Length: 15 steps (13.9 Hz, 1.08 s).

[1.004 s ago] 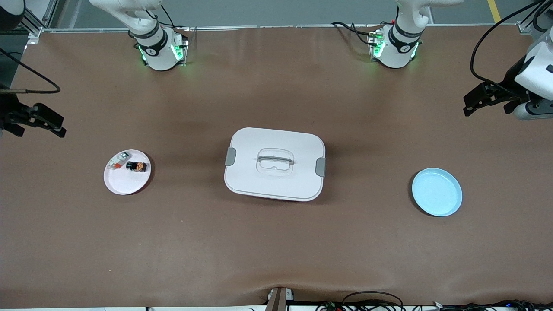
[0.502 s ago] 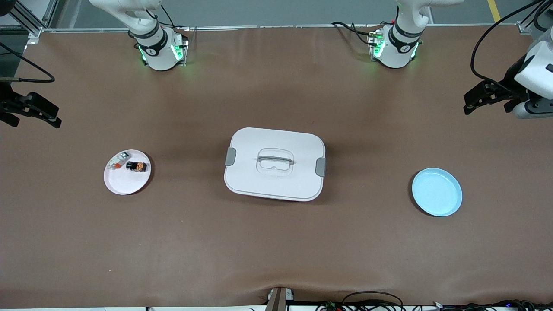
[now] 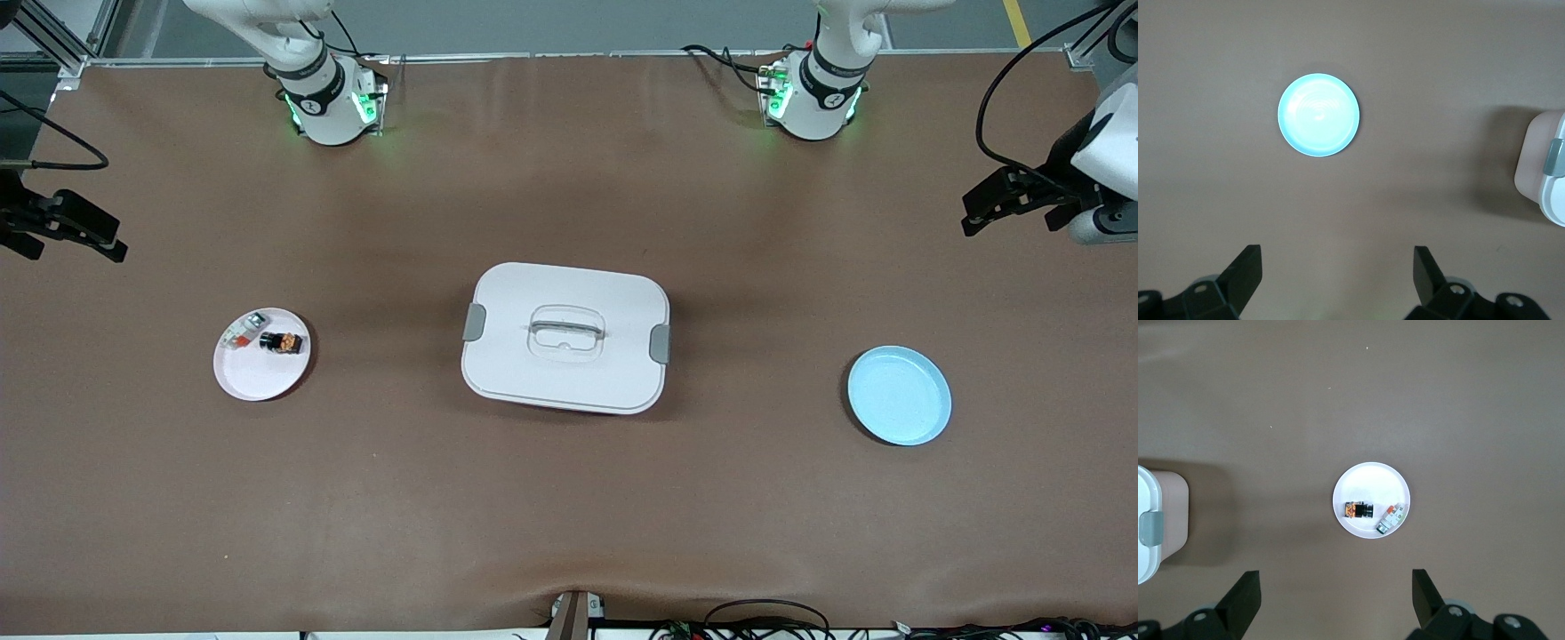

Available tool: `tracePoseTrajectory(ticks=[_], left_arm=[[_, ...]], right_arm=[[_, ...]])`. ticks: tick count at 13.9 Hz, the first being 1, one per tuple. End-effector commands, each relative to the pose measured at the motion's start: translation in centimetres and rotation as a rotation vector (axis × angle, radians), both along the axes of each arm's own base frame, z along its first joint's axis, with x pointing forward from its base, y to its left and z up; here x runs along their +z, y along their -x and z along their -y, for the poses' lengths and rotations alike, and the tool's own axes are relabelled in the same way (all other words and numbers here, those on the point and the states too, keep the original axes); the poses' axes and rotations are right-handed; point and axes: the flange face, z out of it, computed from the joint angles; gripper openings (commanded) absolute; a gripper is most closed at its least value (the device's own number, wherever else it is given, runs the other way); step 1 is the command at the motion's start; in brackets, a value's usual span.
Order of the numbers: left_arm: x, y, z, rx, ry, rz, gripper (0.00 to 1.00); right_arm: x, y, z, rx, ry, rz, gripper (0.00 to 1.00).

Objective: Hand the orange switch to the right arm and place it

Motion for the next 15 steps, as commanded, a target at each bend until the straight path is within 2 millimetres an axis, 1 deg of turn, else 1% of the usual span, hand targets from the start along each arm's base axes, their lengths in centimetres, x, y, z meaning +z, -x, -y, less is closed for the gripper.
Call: tracePoseTrajectory(ticks=[1,5,9,12,13,15], left_arm=[[0.4,0.1,0.0,-0.017,0.005,-0.005,1.0],[0.1,0.2,0.6,-0.022,0.012,-0.011,1.0],[0.3,0.5,1.1,-0.005,0.02,-0.013,1.0],[0.7,0.4,0.8,-0.014,0.019,-0.006,1.0],[1.3,0.4,0.8,-0.013,0.02,0.007,1.0],[1.4,0.5,0.8,-0.017,0.02,0.007,1.0]], right_arm=[[0.3,0.2,0.0,-0.014,-0.012,0.001,1.0],[1.0,0.2,1.1,-0.03,-0.017,0.015,1.0],[1.0,0.2,1.0,-0.033,-0.021,0.013,1.0],[1.0,0.2,0.8,-0.032,-0.021,0.015,1.0],[1.0,0.2,0.9,-0.033,-0.022,0.015,1.0],[1.0,0.2,0.8,-0.032,-0.022,0.015,1.0]])
